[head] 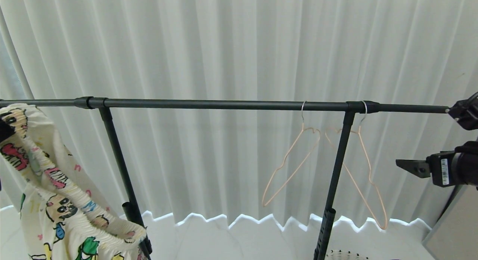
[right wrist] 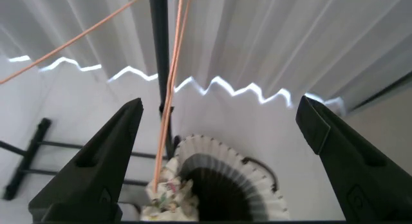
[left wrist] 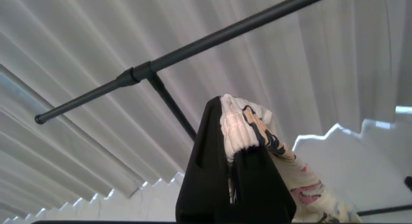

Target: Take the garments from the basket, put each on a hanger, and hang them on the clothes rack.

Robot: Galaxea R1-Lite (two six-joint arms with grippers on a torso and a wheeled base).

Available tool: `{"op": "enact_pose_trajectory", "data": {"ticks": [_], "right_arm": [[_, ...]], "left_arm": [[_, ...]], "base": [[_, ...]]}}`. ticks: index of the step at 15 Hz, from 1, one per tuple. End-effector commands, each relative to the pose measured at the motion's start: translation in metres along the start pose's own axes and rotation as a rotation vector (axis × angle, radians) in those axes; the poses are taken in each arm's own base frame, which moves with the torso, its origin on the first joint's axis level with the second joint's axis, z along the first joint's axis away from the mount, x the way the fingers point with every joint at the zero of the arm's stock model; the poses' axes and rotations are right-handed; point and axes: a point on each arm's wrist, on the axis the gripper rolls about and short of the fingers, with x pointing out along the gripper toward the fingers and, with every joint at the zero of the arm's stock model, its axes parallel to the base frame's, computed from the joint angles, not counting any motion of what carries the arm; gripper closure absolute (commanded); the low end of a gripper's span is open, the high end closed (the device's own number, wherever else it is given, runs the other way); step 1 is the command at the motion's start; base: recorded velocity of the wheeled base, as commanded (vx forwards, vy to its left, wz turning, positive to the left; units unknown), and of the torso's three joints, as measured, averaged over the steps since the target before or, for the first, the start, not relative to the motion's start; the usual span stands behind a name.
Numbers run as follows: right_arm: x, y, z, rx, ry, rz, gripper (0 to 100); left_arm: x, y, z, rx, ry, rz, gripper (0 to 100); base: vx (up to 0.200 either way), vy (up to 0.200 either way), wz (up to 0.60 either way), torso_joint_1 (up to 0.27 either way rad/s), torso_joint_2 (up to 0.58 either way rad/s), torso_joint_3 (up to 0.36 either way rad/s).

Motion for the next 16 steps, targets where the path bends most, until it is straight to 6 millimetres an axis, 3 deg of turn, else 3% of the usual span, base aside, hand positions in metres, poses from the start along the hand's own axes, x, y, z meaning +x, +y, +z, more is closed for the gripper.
{"op": "enact_pose_trajectory", "data": {"ticks": [1,7,12,16], "right_arm": [[0.037,0.006,0.000,0.045,0.091,-0.003,0],[0.091,0.016,-0.013,0.115,0.235,-0.018,0],[0.129,0.024,-0.021,0.103,0.225,-0.011,0],[0.139,0.025,-0.027,0.101,0.251,-0.013,0]], "left_arm": [[0.006,-0.005,0.003,0.006,0.005,-0.001,100],[0.034,-0.024,0.012,0.008,0.025,0.006,100],[0.051,-0.036,0.021,-0.005,0.005,0.015,100],[0.052,-0.033,0.021,-0.007,0.009,0.026,100]], "base": [[0.000,0.000,0.00,0.000,0.00,0.000],[0.000,0.000,0.00,0.000,0.00,0.000],[0.000,0.000,0.00,0.000,0.00,0.000],[0.000,0.000,0.00,0.000,0.00,0.000]]}}
